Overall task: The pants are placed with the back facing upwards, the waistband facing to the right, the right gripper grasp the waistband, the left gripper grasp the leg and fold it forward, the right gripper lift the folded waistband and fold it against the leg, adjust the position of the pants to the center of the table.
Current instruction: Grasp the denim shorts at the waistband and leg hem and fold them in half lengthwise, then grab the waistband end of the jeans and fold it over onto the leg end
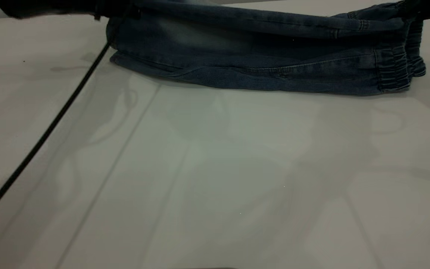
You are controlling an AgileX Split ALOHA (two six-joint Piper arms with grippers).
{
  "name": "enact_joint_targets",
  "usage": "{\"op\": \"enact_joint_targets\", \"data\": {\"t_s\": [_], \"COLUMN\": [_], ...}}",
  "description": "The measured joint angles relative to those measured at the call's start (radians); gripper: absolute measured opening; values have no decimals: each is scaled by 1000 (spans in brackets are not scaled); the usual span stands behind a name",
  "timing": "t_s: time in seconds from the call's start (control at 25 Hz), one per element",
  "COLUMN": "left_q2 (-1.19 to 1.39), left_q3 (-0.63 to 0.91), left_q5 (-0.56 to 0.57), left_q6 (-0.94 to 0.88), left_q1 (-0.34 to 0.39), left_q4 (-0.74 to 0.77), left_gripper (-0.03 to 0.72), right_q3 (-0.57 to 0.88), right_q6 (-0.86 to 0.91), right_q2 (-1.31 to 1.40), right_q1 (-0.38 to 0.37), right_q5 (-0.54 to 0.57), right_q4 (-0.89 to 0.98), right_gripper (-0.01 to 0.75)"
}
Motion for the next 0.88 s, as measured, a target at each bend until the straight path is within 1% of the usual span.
{"op": "enact_joint_targets", "data": {"t_s": [0.08, 0.2, 0.28, 0.32, 0.36, 0.4, 0.44, 0.52, 0.56, 0.64, 0.72, 0.76, 0.8, 0.88], "left_q2": [8, 10, 10, 10, 10, 8, 1, -27, -47, -87, -110, -112, -112, -107], "left_q3": [0, 0, -2, -4, -10, -16, -24, -48, -64, -104, -156, -184, -209, -242], "left_q5": [-18, -33, -40, -39, -31, -6, 47, 204, 314, 531, 756, 851, 918, 1033], "left_q6": [-1, -1, -1, -1, -1, -1, -1, -1, -1, -2, -2, -2, -2, -3], "left_q1": [0, 0, 0, 0, 0, 0, 0, 0, 0, 0, -1, -3, -7, -15], "left_q4": [5, 9, 9, 7, -2, -17, -38, -66, -74, -78, -78, -78, -78, -76], "left_gripper": [140, 249, 331, 361, 393, 418, 436, 453, 456, 458, 459, 459, 459, 460], "right_q3": [-1, -2, -6, -7, -8, -8, -8, -5, -4, -2, -2, -2, -2, -2], "right_q6": [-14, -19, -22, -22, -22, -22, -22, -20, -15, 8, 37, 49, 58, 81], "right_q2": [0, 0, 0, 0, 0, 0, 0, -5, -11, -26, -42, -44, -44, -44], "right_q1": [0, 0, 0, 0, 0, 0, 0, 0, 0, -1, -1, -1, -1, -1], "right_q5": [-10, -27, -41, -51, -57, -63, -63, -54, -40, 18, 101, 155, 212, 270], "right_q4": [1, 2, 2, 2, 2, 2, 2, 2, 2, -7, -36, -56, -80, -138], "right_gripper": [248, 454, 575, 626, 652, 670, 674, 675, 675, 664, 626, 602, 580, 548]}}
